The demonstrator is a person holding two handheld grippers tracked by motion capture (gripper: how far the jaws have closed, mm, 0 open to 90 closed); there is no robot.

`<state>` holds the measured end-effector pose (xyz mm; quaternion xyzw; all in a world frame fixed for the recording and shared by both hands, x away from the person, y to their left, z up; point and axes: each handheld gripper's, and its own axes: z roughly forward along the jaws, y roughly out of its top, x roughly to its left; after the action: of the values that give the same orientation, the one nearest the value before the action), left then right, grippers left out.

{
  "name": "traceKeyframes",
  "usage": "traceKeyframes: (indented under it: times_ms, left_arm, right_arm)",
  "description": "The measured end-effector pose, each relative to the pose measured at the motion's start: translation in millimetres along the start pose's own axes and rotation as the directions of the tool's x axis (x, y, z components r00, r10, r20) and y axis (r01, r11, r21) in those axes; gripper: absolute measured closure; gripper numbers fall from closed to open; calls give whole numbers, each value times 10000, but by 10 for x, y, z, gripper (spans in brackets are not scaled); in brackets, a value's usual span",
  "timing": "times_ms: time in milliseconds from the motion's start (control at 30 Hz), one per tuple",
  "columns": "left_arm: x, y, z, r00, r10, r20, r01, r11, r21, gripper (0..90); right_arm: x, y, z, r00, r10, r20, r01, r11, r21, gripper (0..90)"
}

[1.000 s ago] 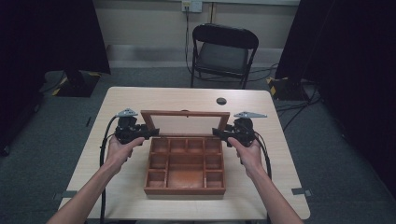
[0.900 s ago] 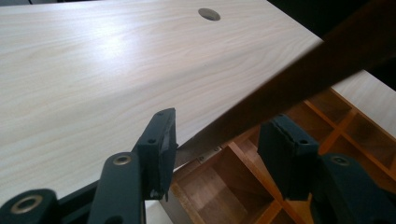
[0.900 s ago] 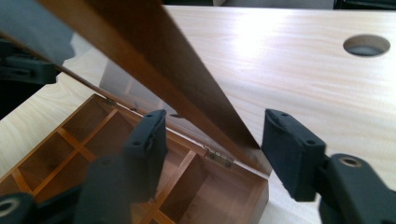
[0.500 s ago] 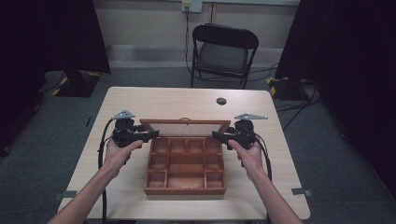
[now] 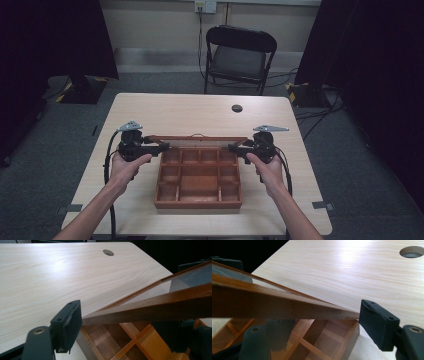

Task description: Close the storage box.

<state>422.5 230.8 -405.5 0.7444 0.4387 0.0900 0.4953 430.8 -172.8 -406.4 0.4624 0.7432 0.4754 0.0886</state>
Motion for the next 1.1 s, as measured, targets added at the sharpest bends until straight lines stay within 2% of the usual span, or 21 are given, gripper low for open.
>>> traceKeyframes:
  times_ms: [400, 667, 900, 1000, 1100]
  left_arm:
    - [-9, -8, -1, 9999, 141, -63, -141, 9998, 106, 204]
    - [-22, -13, -13, 9998, 176, -51, -175, 9998, 108, 205]
    - [-41, -16, -35, 9997, 234, -52, -233, 9997, 116, 206]
    - [-48, -22, -43, 9996, 282, -55, -281, 9995, 130, 205]
    - [-44, -30, -45, 9994, 341, -7, -341, 9992, 189, 204]
  right_arm:
    - [-81, -94, -149, 9998, 13, 202, -16, 9999, 148, 279]
    - [-179, -173, -261, 9981, 50, 608, -76, 9991, 422, 287]
    - [-304, -135, -365, 9938, 445, 1016, -464, 9988, 157, 316]
    - [-315, -82, -381, 9940, 354, 1033, -356, 9994, 7, 315]
    - [-297, -7, -391, 9959, 315, 844, -303, 9994, -154, 314]
